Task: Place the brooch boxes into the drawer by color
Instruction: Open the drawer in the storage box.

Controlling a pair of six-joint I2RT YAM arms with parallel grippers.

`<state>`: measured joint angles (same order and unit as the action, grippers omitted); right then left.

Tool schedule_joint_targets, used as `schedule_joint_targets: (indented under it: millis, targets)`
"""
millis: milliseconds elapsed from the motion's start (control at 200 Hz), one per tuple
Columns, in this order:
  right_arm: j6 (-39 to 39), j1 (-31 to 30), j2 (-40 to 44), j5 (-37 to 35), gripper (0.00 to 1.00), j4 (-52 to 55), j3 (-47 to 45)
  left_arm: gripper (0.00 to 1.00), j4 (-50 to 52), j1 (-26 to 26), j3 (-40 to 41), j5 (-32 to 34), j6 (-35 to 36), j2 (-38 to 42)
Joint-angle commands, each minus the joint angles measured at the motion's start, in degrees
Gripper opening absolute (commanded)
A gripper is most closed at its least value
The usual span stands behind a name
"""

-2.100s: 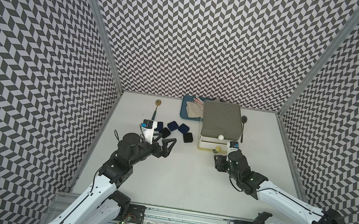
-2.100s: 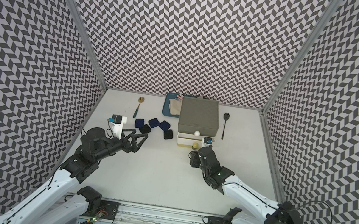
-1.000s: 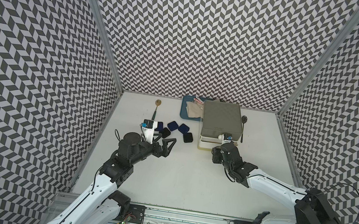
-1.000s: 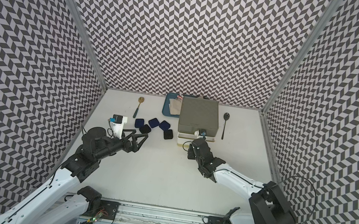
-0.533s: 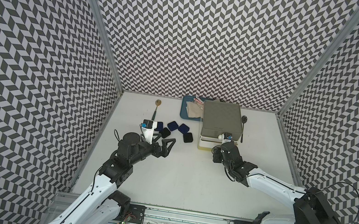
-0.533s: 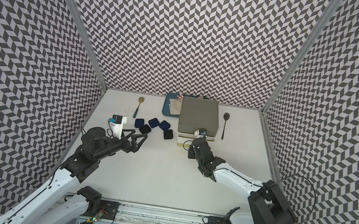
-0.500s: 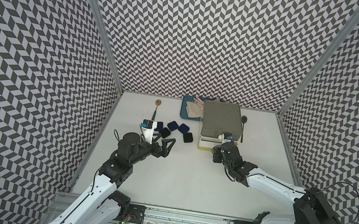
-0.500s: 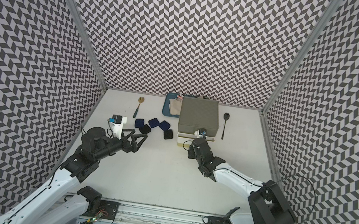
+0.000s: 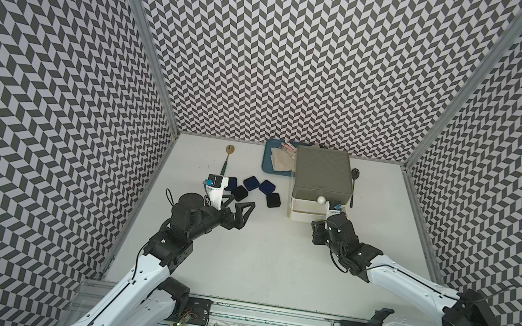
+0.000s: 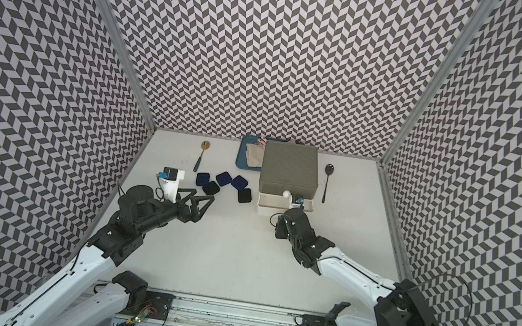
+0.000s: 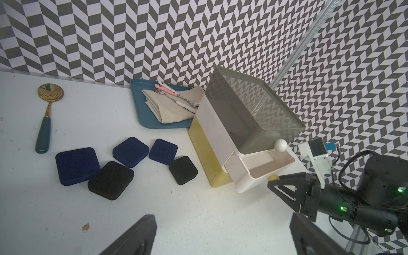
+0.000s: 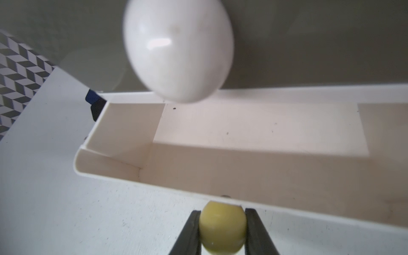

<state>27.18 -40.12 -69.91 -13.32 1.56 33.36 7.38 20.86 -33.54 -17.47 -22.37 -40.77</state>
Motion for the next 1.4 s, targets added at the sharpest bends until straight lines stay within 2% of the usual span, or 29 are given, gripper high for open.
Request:
schedule_joint_targets:
  millis: [0,441,681,706,736,1397]
  targets:
    - [3.0,-1.0,4.3,1.2,0.07,0.6,-1.6,1.00,-0.4,-0.4,-0.6,-0.6,0.2,0.9]
    - [13.7,-8.4,14.2,1.6,0.07,6.6,-5.5,1.00,-0.4,-0.4,-0.5,-1.0,0.0,1.9]
    - [13.7,-14.8,15.9,1.5,0.07,8.9,-6.1,1.00,0.1,-0.4,-0.3,-0.8,0.0,3.0]
    - [18.1,-15.0,15.9,-1.5,0.07,9.2,-6.1,1.00,0.2,-0.4,-0.3,-0.8,0.1,3.0]
    - [18.9,-15.2,15.9,-1.7,0.07,9.6,-6.0,1.00,0.4,-0.4,-0.4,-0.8,0.0,3.1]
    - [19.9,-17.0,19.9,-3.0,0.07,14.1,-7.9,1.00,1.3,-0.4,-0.8,-0.5,0.0,3.4]
